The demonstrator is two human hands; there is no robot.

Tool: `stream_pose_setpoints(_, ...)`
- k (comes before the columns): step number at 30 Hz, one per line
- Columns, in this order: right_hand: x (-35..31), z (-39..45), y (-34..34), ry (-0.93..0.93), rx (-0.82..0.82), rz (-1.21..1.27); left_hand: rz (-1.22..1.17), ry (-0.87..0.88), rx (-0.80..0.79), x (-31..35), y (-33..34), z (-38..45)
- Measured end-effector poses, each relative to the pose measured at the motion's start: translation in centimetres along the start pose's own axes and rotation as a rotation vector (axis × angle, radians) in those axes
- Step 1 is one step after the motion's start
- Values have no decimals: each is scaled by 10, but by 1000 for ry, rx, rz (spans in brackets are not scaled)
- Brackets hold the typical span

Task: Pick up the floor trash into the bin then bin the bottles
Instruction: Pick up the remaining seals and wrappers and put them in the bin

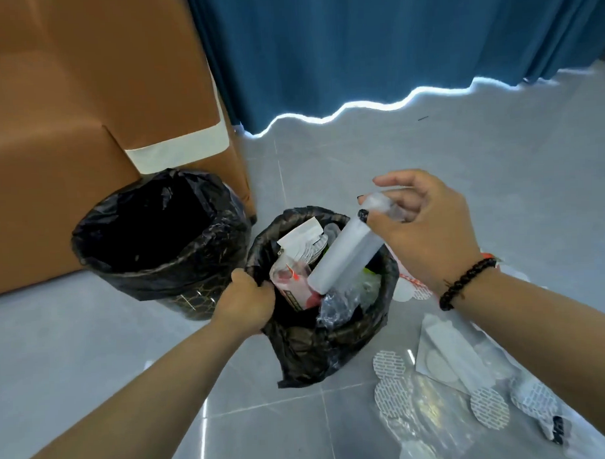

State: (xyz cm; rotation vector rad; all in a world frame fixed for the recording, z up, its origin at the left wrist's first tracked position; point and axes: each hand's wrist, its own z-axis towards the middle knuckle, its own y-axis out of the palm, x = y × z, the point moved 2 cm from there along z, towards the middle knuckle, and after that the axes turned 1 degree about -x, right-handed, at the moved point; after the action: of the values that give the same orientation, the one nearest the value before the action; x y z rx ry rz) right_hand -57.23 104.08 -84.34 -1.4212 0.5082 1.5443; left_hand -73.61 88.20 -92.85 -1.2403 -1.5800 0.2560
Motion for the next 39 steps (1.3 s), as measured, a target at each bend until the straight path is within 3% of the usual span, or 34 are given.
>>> stream_pose_setpoints(6,30,17,-8,16,249,-22,4,89,51,4,22,-4)
stream_pose_setpoints(10,44,10,-7,35,328,-22,-5,109,28,11,28,-3)
stream_pose_setpoints(17,45,9,-14,-158,436,-128,68,187,-43,17,38,-7)
stream_pose_setpoints(22,57,-9,-24,-158,295,-332,116,218,-129,15,42,-18)
stream_pose_setpoints(28,51,-50,-38,-73,241,-372,96,230,-208,-3,37,-48)
stream_pose_setpoints(39,54,-93,-9,171,-273,-612,131,219,-262,-24,32,-73)
